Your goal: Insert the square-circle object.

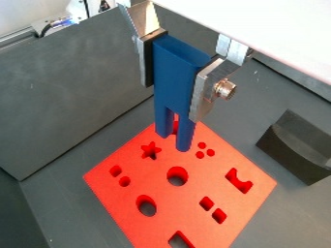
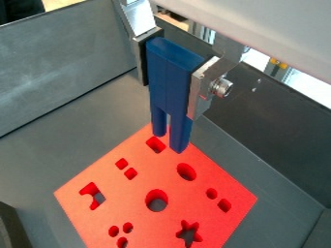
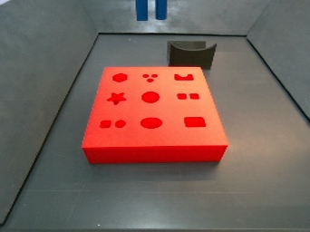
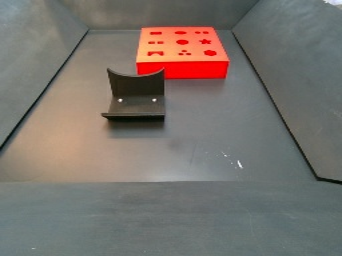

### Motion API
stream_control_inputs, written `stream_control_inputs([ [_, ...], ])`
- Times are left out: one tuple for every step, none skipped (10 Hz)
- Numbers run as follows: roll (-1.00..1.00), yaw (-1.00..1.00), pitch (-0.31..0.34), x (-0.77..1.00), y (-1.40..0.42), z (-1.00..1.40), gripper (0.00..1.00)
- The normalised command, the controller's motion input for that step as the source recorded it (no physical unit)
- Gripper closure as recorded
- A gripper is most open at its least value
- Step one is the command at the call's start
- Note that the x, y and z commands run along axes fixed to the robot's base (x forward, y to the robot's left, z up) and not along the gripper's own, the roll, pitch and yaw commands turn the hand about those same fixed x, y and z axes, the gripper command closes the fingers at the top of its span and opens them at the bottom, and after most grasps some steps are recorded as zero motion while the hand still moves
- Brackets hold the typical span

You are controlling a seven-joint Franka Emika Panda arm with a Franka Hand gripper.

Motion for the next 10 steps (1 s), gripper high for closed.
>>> stream_control_inputs([
  [0.16, 0.0, 0.0, 0.0, -0.21, -0.23, 1.0],
  [0.35, 0.0, 0.0, -0.11, -0.43, -0.55, 1.0],
  [0.37, 0.13, 0.0, -0.21, -0.6, -0.67, 1.0],
  [0.28, 0.11, -0.029, -0.26, -0.51, -0.82, 1.0],
  [0.1, 0.05, -0.147, -0.28, -0.34, -0.93, 1.0],
  [0.0, 0.05, -0.194, -0.11, -0.17, -0.85, 1.0],
  [0.04, 0.09, -0.164, -0.04, -0.08, -0.92, 1.0],
  [0.06, 0.17, -0.104, -0.12, -0.11, -0.86, 1.0],
  [0.04, 0.19, -0.014, -0.01, -0.13, -0.84, 1.0],
  [0.19, 0.14, 0.0, -0.1, -0.24, -0.74, 1.0],
])
